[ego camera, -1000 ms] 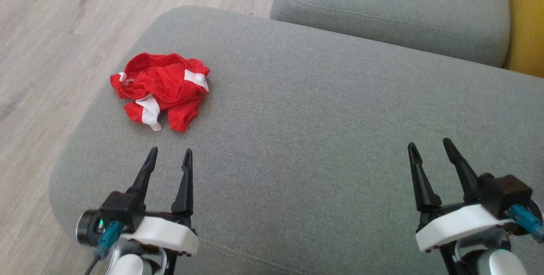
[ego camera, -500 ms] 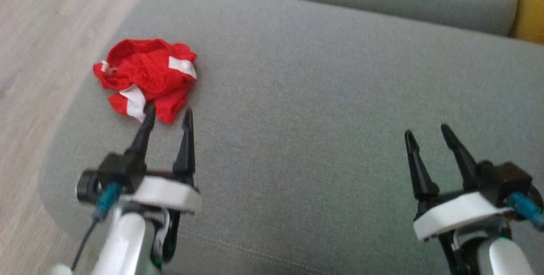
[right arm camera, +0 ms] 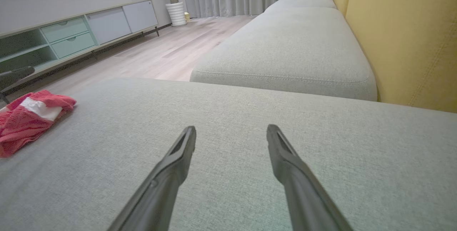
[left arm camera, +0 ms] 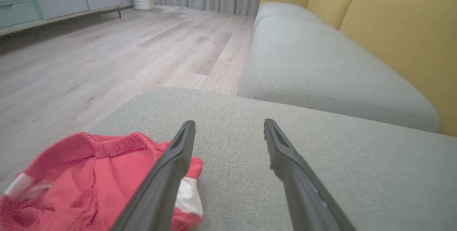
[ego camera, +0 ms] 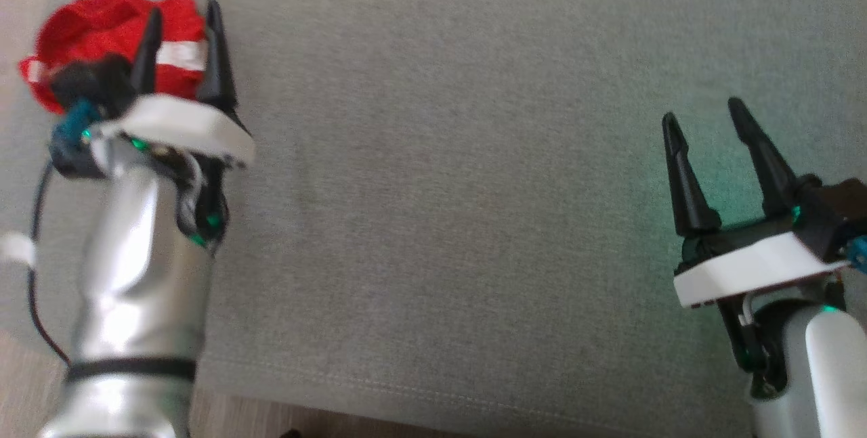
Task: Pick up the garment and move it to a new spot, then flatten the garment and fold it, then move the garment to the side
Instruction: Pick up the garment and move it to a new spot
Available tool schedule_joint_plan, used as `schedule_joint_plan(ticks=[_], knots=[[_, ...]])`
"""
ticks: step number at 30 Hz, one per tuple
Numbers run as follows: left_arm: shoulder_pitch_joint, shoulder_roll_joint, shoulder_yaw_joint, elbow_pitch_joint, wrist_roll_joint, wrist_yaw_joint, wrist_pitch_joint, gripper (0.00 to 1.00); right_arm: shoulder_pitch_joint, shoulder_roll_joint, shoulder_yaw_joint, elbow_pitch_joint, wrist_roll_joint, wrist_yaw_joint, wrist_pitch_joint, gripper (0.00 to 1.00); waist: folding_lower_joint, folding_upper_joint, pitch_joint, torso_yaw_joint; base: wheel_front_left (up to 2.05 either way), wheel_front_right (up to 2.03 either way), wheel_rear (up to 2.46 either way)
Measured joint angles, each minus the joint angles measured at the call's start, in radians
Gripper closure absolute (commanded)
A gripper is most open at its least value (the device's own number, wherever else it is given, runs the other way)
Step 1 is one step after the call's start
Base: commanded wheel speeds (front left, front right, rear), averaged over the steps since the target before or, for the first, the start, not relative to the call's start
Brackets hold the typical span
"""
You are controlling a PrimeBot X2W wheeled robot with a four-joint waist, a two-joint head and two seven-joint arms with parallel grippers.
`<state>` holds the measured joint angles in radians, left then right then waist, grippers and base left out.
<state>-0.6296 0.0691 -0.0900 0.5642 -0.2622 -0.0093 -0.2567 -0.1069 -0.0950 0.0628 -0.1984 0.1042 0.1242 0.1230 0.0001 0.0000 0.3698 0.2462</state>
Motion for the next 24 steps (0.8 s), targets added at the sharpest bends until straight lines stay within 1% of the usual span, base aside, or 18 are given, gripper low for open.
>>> schedule_joint_plan(ticks=[4, 6, 8, 11, 12, 13, 14, 16, 19, 21, 24], knots=[[-0.151, 0.039, 0.024, 0.242, -0.020, -0.026, 0.002, 0.00, -0.036, -0.002, 0.009, 0.006, 0.000, 0.000, -0.004, 0.00, 0.0001, 0.0000, 0.050, -0.035, 0.00, 0.00, 0.00], [-0.205, 0.063, 0.038, 0.342, -0.023, -0.030, 0.019, 0.00, -0.048, -0.002, 0.015, 0.011, 0.001, 0.000, -0.010, 0.00, 0.0000, 0.0000, 0.064, -0.053, 0.00, 0.00, 0.00], [-0.250, 0.085, 0.045, 0.432, -0.032, -0.032, 0.031, 0.00, -0.052, -0.002, 0.015, 0.015, 0.002, 0.000, -0.015, 0.00, 0.0001, 0.0000, 0.075, -0.067, 0.00, 0.00, 0.00], [-0.292, 0.100, 0.047, 0.537, -0.032, -0.037, 0.064, 0.00, -0.051, -0.002, 0.013, 0.025, 0.002, 0.000, -0.018, 0.00, 0.0001, 0.0000, 0.080, -0.082, 0.00, 0.00, 0.00], [-0.301, 0.103, 0.047, 0.565, -0.037, -0.042, 0.075, 0.07, -0.051, -0.002, 0.012, 0.027, 0.002, 0.000, -0.018, 0.00, 0.0001, 0.0000, 0.080, -0.084, 0.00, 0.00, 0.00], [-0.307, 0.106, 0.047, 0.588, -0.041, -0.048, 0.080, 0.77, -0.051, -0.002, 0.010, 0.029, 0.002, 0.000, -0.021, 0.00, 0.0001, 0.0000, 0.078, -0.086, 0.00, 0.00, 0.00], [-0.312, 0.109, 0.046, 0.609, -0.041, -0.053, 0.082, 1.00, -0.051, -0.002, 0.008, 0.031, 0.003, 0.000, -0.025, 0.00, 0.0000, 0.0000, 0.076, -0.086, 0.00, 0.00, 0.00], [-0.321, 0.118, 0.045, 0.642, -0.041, -0.053, 0.089, 1.00, -0.051, -0.002, 0.004, 0.032, 0.010, 0.000, -0.026, 0.00, 0.0000, 0.0000, 0.071, -0.086, 0.00, 0.00, 0.00], [-0.321, 0.128, 0.039, 0.659, -0.038, -0.053, 0.053, 1.00, -0.051, -0.001, -0.001, 0.038, 0.011, 0.000, -0.027, 0.00, 0.0000, 0.0000, 0.055, -0.086, 0.00, 0.00, 0.00], [-0.321, 0.133, 0.040, 0.651, -0.038, -0.052, 0.025, 1.00, -0.051, 0.000, -0.007, 0.041, 0.011, 0.000, -0.031, 0.00, 0.0000, 0.0000, 0.041, -0.084, 0.00, 0.00, 0.00], [-0.319, 0.146, 0.042, 0.593, -0.038, -0.041, 0.008, 1.00, -0.046, 0.002, -0.012, 0.044, 0.011, 0.000, -0.041, 0.00, 0.0000, 0.0000, 0.014, -0.082, 0.00, 0.00, 0.00]])
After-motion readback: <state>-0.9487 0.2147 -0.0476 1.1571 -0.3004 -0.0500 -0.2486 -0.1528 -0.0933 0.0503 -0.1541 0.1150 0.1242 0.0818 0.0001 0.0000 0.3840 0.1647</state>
